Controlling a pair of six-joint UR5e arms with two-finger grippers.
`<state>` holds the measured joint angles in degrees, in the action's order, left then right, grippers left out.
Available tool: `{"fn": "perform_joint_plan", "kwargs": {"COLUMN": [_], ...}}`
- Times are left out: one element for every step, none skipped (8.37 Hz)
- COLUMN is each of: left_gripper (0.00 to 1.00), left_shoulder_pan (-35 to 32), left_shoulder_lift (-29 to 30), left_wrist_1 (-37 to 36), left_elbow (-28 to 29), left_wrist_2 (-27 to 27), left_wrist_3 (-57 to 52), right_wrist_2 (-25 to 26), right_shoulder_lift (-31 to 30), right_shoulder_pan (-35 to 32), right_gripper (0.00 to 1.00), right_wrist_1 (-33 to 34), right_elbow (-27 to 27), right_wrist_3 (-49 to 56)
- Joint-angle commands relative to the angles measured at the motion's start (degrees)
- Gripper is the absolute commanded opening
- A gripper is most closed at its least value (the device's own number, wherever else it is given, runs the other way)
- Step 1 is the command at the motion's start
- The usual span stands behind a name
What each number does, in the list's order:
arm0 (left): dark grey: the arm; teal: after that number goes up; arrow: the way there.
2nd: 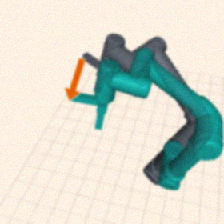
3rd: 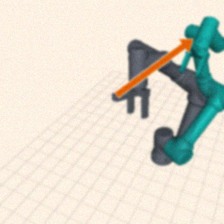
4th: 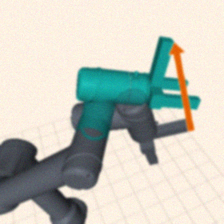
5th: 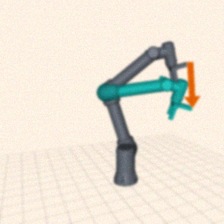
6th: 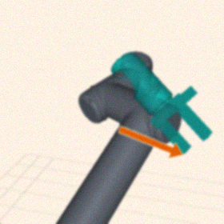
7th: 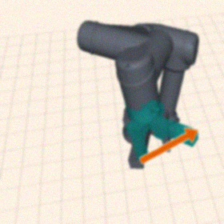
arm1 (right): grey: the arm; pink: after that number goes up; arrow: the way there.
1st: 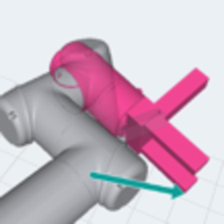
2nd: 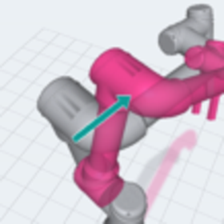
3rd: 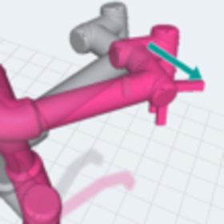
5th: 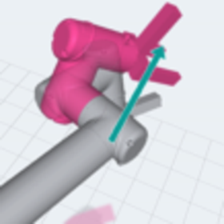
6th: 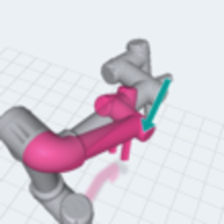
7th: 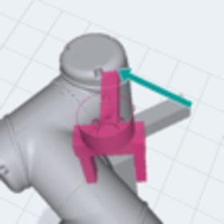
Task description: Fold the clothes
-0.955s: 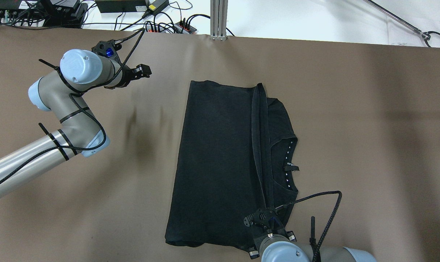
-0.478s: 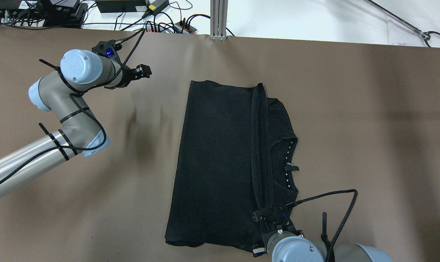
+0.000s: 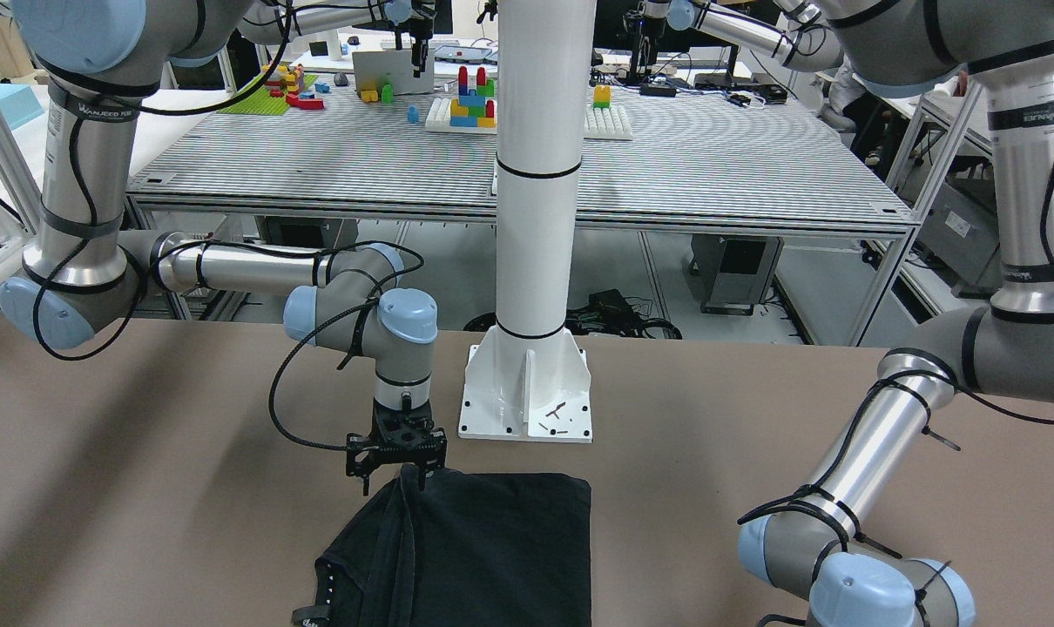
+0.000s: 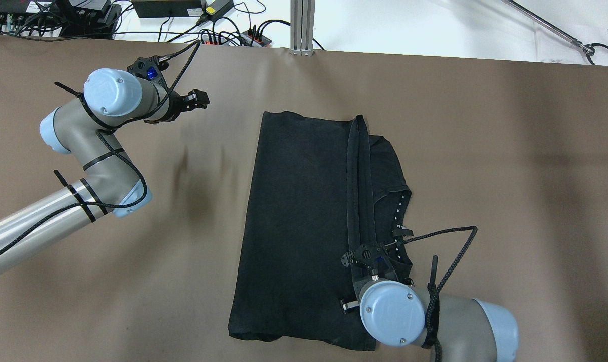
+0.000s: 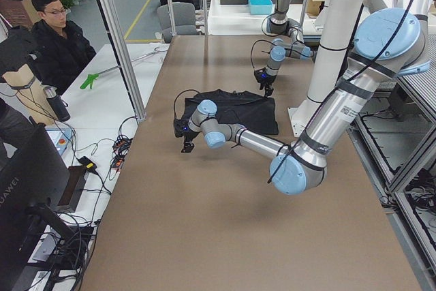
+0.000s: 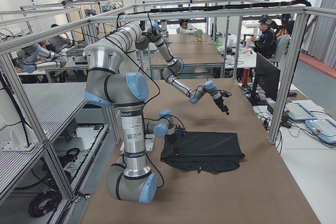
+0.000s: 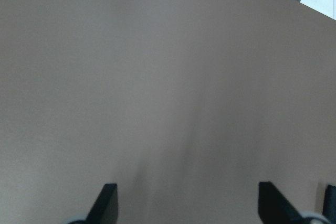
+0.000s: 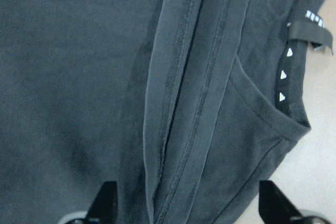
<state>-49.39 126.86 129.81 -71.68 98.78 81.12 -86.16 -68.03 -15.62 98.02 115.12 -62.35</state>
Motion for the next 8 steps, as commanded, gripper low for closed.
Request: {"fn": "perform_joint_plan", "kwargs": {"left_gripper": [0.94, 0.94, 0.94, 0.94, 0.94, 0.94, 0.94, 0.94], "left_shoulder_pan": [0.08, 0.08, 0.08, 0.08, 0.08, 0.17, 0.26, 0.26], "left_shoulder_lift": [-0.03, -0.03, -0.12, -0.12, -0.12, -0.12, -0.12, -0.12], "left_wrist_1": [0.00, 0.00, 0.00, 0.00, 0.00, 0.00, 0.00, 0.00], "left_elbow": [0.05, 0.14, 0.23, 0.32, 0.49, 0.40, 0.40, 0.40], "left_wrist_2": [0.01, -0.08, -0.08, -0.08, -0.08, -0.08, -0.08, -0.16], "left_wrist_3": [0.00, 0.00, -0.09, -0.09, -0.09, 0.00, 0.00, 0.00], "right_wrist_2": [0.03, -0.06, -0.06, 0.02, 0.03, 0.03, 0.03, 0.03], "right_shoulder_lift": [2.12, 2.12, 2.12, 2.12, 2.12, 2.12, 2.12, 2.12], "right_shoulder_pan": [-2.31, -2.31, -2.31, -2.23, -2.23, -2.14, -1.96, -1.96], "right_gripper": [0.94, 0.94, 0.94, 0.94, 0.94, 0.94, 0.94, 0.94], "right_wrist_1": [-0.38, -0.38, -0.38, -0.46, -0.72, -1.51, -2.21, -2.40], "right_elbow": [-3.41, -3.76, -4.20, -4.81, -4.99, -5.08, -5.08, -5.17], "right_wrist_3": [2.94, 2.94, 3.03, 2.94, 2.85, 2.77, 2.59, 2.94]}}
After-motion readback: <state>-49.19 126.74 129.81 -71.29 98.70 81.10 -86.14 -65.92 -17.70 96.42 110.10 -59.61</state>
